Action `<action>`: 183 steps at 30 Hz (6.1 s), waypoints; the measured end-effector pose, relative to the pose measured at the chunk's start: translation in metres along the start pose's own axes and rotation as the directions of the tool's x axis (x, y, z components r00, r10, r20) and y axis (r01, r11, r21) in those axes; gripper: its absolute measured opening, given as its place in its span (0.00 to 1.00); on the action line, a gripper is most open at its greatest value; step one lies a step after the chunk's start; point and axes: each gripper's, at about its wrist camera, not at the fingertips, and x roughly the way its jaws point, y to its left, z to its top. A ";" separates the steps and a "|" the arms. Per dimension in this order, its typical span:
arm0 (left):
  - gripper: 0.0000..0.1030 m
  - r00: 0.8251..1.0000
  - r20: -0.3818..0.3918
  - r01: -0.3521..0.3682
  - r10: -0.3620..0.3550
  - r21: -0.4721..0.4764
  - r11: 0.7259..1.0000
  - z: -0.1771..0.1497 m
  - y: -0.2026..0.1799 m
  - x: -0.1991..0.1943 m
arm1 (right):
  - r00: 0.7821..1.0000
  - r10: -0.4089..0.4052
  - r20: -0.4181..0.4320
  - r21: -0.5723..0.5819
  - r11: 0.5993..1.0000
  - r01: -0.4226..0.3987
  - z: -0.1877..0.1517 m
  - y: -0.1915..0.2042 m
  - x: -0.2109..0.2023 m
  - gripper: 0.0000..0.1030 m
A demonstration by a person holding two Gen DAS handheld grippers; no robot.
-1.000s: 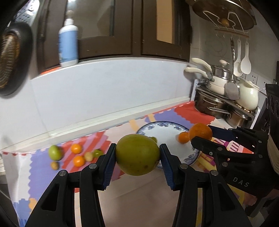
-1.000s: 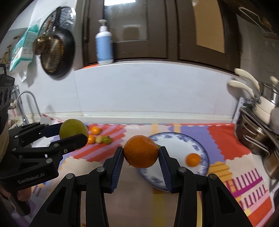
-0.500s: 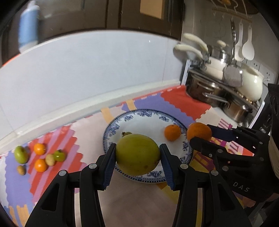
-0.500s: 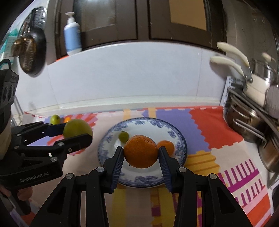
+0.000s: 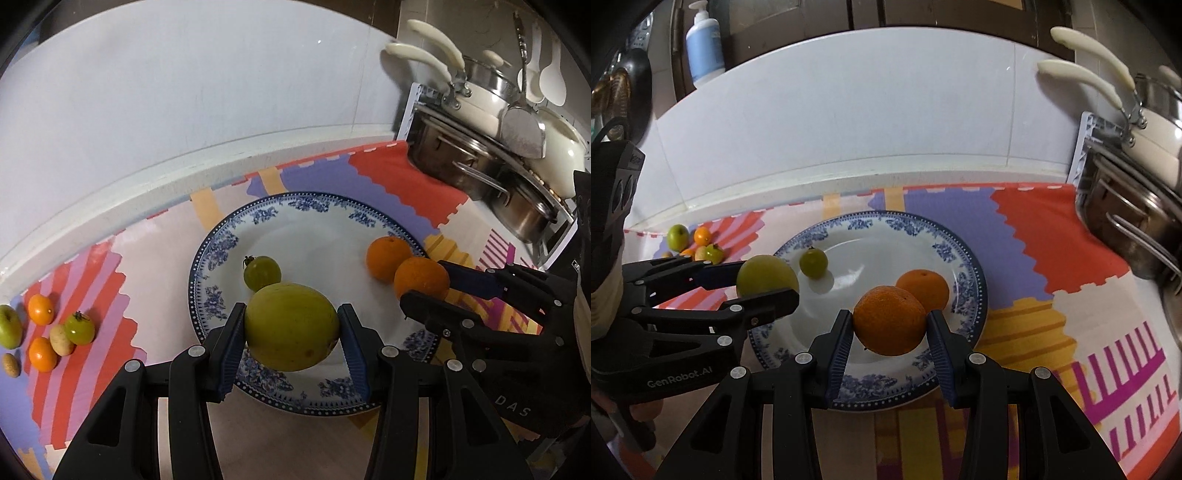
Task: Organize fruits
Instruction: 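Open both tools to set the fruits down on the plate, then move both open tools back toward the remaining fruits, then grasp the small brown fruit with the left tool while the right tool grasps the green tomato, then carry the brown fruit and green tomato over the plate with both tools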
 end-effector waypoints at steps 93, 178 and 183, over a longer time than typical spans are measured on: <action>0.76 0.868 0.060 -0.453 0.493 -0.308 0.836 -0.124 0.229 -0.131 | 0.993 0.114 0.007 -0.149 0.983 -0.112 0.038 0.227 0.068 0.55; 0.26 0.939 0.278 -0.193 0.202 -0.062 0.979 -0.022 0.078 -0.163 | 0.970 0.088 0.227 -0.081 0.994 -0.071 0.036 0.129 -0.065 0.28; 0.26 0.951 0.254 -0.172 0.175 -0.036 0.984 -0.013 0.056 -0.143 | 0.976 0.050 0.211 -0.063 0.997 -0.038 0.033 0.103 -0.066 0.28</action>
